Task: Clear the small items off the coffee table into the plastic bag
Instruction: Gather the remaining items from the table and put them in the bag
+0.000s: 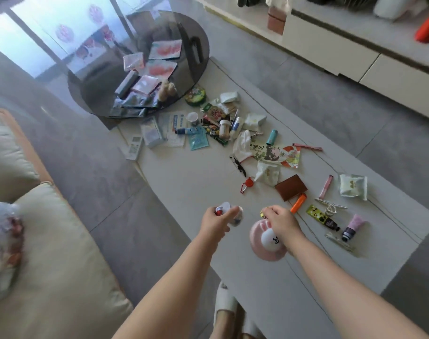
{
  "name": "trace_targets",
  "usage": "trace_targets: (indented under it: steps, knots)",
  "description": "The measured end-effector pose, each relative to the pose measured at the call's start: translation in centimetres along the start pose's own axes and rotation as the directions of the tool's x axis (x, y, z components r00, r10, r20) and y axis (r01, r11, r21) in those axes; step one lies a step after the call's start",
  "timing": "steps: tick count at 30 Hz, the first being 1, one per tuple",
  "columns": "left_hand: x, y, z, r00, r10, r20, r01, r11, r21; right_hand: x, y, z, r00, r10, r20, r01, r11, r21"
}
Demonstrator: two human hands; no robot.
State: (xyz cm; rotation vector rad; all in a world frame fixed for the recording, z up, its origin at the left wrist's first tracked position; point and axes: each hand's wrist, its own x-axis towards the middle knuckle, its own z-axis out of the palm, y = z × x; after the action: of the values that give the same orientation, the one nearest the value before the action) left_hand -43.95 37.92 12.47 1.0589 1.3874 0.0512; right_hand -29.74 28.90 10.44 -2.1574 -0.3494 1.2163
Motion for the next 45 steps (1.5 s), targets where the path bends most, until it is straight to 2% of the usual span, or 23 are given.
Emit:
trace_targets:
  steps: [6, 10, 16, 19, 23, 28, 37, 45]
  knots:
    - [-8.5, -0.1, -5.6, 0.999, -0.034, -0.028, 0.023, 0.945, -0.328, -8.3, -6.7, 1.8, 0.997, -0.058, 0.047, 0.061, 0.995, -0.077]
    - [-12.7, -0.5, -11.0, 0.997, 0.006, -0.083, -0.038, 0.921, -0.387, -12.9, -10.9, 5.3, 0.990, -0.103, 0.100, 0.113, 0.989, -0.099]
    - [-18.1, -1.5, -21.2, 0.962, 0.039, -0.271, -0.165, 0.873, -0.459, -18.7, -17.0, 13.3, 0.960, -0.169, 0.224, 0.206, 0.966, -0.153]
    - [-20.2, -2.3, -26.6, 0.933, 0.041, -0.357, -0.242, 0.805, -0.542, -21.5, -20.1, 18.3, 0.935, -0.201, 0.291, 0.256, 0.953, -0.165]
    - [-22.5, -3.4, -34.0, 0.920, 0.042, -0.389, -0.301, 0.711, -0.635, -24.6, -24.1, 25.3, 0.895, -0.247, 0.372, 0.320, 0.936, -0.147]
    - [-24.2, -5.4, -42.5, 0.894, 0.029, -0.447, -0.347, 0.678, -0.648, -27.7, -28.2, 33.3, 0.853, -0.283, 0.437, 0.375, 0.917, -0.137]
    - [-26.3, -8.7, -53.6, 0.800, -0.091, -0.593, -0.425, 0.611, -0.668, -32.0, -33.1, 45.3, 0.748, -0.201, 0.632, 0.319, 0.945, -0.077]
    - [-23.6, -10.1, -62.1, 0.733, -0.221, -0.643, -0.463, 0.529, -0.711, -31.9, -37.9, 55.7, 0.625, -0.118, 0.772, 0.345, 0.928, -0.138]
